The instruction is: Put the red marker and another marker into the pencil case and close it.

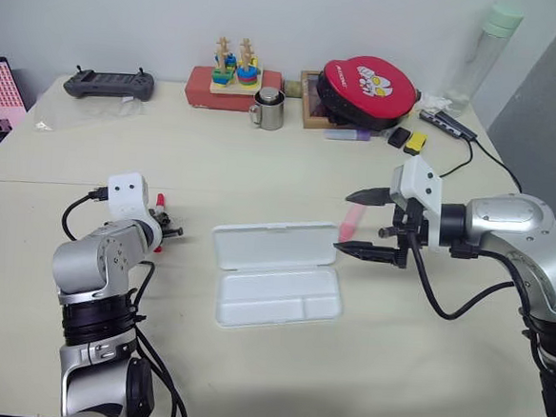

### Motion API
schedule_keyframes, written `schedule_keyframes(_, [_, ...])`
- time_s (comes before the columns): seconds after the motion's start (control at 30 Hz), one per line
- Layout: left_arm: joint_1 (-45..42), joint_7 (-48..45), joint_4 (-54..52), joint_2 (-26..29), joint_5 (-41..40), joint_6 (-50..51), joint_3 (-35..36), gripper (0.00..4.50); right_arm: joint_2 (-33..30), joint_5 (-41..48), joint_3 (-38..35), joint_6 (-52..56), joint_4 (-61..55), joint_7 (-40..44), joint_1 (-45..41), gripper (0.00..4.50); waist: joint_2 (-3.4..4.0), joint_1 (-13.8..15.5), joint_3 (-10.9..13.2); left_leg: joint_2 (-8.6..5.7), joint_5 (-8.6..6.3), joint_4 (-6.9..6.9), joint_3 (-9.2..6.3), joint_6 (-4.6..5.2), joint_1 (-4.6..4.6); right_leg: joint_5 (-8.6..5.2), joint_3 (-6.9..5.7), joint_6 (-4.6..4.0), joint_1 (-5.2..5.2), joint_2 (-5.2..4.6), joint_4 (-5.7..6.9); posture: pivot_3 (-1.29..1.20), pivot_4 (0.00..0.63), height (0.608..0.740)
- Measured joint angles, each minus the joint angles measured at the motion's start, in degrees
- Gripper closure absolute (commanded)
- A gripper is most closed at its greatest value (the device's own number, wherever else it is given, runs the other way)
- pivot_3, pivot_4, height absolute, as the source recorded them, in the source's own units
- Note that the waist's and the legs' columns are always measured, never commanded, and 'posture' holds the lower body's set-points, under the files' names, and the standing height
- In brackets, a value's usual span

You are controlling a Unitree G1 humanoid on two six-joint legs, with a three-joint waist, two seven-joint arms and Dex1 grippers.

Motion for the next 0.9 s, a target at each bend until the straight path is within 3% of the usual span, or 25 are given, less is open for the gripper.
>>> schedule_keyframes(0.43, [1.32,-0.42,-1.43,1.13,1.14,-0.29,-1.28,4.08,-0.59,0.11,0.00,0.07,-0.38,0.63,0.14,0.00,0.00,-0.08,0.00,0.01,0.00,-0.01,0.01,0.00,0.00,0.00,0.01,0.00,-0.02,0.00,-0.01,0.00,0.150,0.740])
schedule_keyframes(0.63, [6.18,-11.93,-12.76,15.12,1.49,-10.13,-7.98,4.08,-3.06,0.33,-0.25,0.12,-0.41,2.42,0.82,0.00,-0.05,-0.01,0.03,0.03,0.00,-0.05,0.01,-0.01,-0.11,0.00,0.00,0.00,-0.09,0.00,-0.07,0.00,0.150,0.740])
schedule_keyframes(0.9, [5.28,-29.04,-25.17,24.65,-9.19,-10.59,-7.99,4.08,-8.74,1.92,-1.49,-0.65,-1.15,7.41,3.02,0.00,-0.12,0.13,0.07,0.03,-0.01,-0.03,0.04,0.02,-0.15,-0.01,-0.07,0.01,-0.02,-0.03,-0.11,0.00,0.150,0.740])
